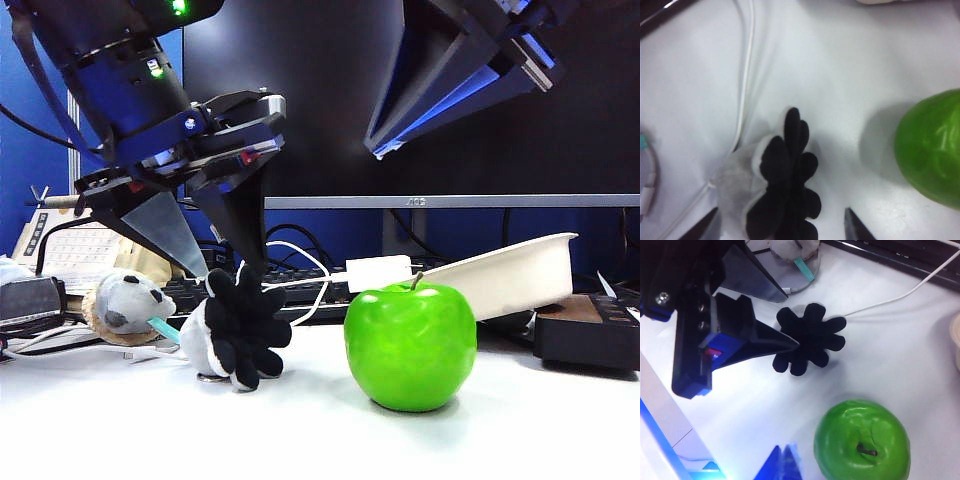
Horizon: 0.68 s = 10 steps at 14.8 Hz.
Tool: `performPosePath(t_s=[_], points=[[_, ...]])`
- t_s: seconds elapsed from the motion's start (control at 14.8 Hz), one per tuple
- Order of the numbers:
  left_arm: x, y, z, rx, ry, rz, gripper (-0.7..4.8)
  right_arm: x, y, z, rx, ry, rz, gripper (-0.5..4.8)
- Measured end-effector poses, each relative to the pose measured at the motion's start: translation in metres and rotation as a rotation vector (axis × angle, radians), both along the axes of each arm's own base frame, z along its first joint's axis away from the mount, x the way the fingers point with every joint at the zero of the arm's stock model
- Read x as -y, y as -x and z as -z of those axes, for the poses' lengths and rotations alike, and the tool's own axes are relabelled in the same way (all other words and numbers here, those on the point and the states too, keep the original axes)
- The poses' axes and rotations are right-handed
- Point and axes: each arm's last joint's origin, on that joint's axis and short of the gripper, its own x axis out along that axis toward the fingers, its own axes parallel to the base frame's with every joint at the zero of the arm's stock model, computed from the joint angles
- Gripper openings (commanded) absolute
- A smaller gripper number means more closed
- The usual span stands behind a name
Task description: Place the tilting octopus upright.
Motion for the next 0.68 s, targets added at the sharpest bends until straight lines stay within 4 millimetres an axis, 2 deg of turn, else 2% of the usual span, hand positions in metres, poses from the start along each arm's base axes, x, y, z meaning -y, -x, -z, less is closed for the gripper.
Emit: performPosePath(t_s=[0.2,0.68], points=[[0.0,0.0,0.0,-0.013,0.01,-0.021,3.18,0.0,0.0,0.0,0.0,0.0,0.0,-0.01],[0.005,-0.005,0.021,-0.102,-0.017,-0.04,3.18,0.001,0.001,0.002,-0.016,0.018,0.0,-0.01]])
